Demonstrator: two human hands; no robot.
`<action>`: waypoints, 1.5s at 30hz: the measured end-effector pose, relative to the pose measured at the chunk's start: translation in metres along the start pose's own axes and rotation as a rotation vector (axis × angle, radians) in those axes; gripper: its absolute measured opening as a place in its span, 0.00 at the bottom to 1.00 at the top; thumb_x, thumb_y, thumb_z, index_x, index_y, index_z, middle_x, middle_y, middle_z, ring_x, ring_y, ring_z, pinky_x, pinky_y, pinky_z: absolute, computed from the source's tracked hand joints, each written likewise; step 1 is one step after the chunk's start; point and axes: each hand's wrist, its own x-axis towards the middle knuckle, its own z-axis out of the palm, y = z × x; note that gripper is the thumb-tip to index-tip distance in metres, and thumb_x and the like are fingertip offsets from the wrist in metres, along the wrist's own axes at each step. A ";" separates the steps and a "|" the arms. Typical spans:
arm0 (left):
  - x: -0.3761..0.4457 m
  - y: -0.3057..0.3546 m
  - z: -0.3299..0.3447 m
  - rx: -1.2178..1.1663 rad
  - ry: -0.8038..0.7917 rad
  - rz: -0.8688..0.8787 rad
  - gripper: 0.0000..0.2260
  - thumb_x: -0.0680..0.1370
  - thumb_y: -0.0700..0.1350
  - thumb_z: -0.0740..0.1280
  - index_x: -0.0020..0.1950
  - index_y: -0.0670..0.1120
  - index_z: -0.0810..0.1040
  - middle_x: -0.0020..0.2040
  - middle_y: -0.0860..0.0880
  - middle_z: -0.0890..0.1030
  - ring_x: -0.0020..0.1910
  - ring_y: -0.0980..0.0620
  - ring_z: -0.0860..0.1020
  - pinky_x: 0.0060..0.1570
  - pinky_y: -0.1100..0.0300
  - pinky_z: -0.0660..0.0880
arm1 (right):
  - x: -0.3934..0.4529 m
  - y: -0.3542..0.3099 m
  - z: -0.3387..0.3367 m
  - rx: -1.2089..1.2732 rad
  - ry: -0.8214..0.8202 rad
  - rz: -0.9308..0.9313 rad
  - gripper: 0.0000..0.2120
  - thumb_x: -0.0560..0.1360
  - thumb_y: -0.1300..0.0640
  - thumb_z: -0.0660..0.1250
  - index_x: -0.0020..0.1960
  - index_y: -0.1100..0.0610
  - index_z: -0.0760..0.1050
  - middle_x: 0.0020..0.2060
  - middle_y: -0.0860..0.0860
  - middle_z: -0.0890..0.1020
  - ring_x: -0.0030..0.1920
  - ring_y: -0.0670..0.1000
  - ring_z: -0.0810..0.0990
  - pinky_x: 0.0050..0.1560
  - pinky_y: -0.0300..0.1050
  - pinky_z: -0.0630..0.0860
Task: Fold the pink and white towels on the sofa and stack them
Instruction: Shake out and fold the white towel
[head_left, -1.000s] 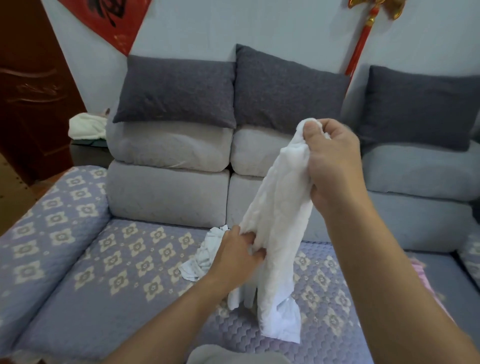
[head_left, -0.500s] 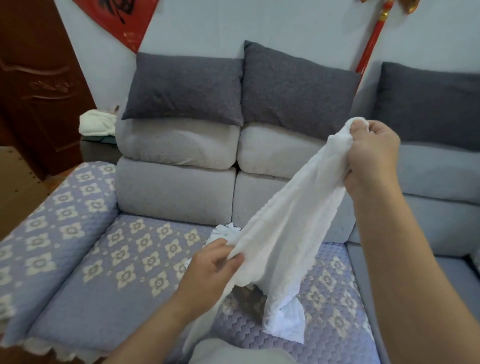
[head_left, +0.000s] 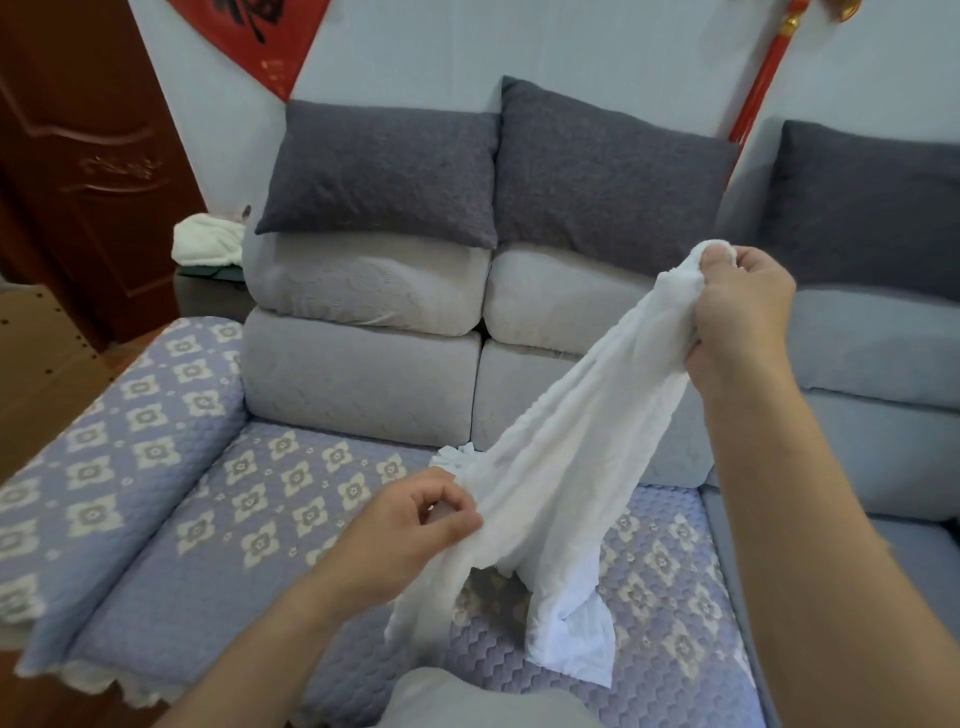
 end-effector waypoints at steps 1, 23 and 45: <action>0.001 0.002 0.000 0.108 -0.038 0.037 0.04 0.76 0.46 0.74 0.42 0.52 0.82 0.42 0.57 0.79 0.41 0.58 0.76 0.45 0.64 0.72 | 0.000 0.000 0.000 0.000 -0.002 -0.003 0.08 0.79 0.55 0.62 0.42 0.53 0.75 0.39 0.48 0.79 0.39 0.48 0.78 0.45 0.45 0.78; 0.002 0.001 0.016 0.297 0.375 0.231 0.10 0.73 0.41 0.76 0.37 0.47 0.76 0.42 0.57 0.77 0.46 0.54 0.78 0.44 0.67 0.71 | 0.007 0.008 -0.003 -0.007 0.037 -0.016 0.07 0.80 0.55 0.62 0.46 0.55 0.76 0.38 0.47 0.78 0.39 0.47 0.77 0.44 0.44 0.77; 0.007 0.021 -0.005 1.053 0.224 0.474 0.12 0.73 0.28 0.65 0.46 0.45 0.76 0.40 0.51 0.69 0.29 0.52 0.62 0.23 0.57 0.64 | 0.002 0.009 0.001 -0.008 0.011 -0.019 0.09 0.79 0.55 0.62 0.40 0.53 0.73 0.35 0.46 0.75 0.36 0.47 0.74 0.40 0.42 0.73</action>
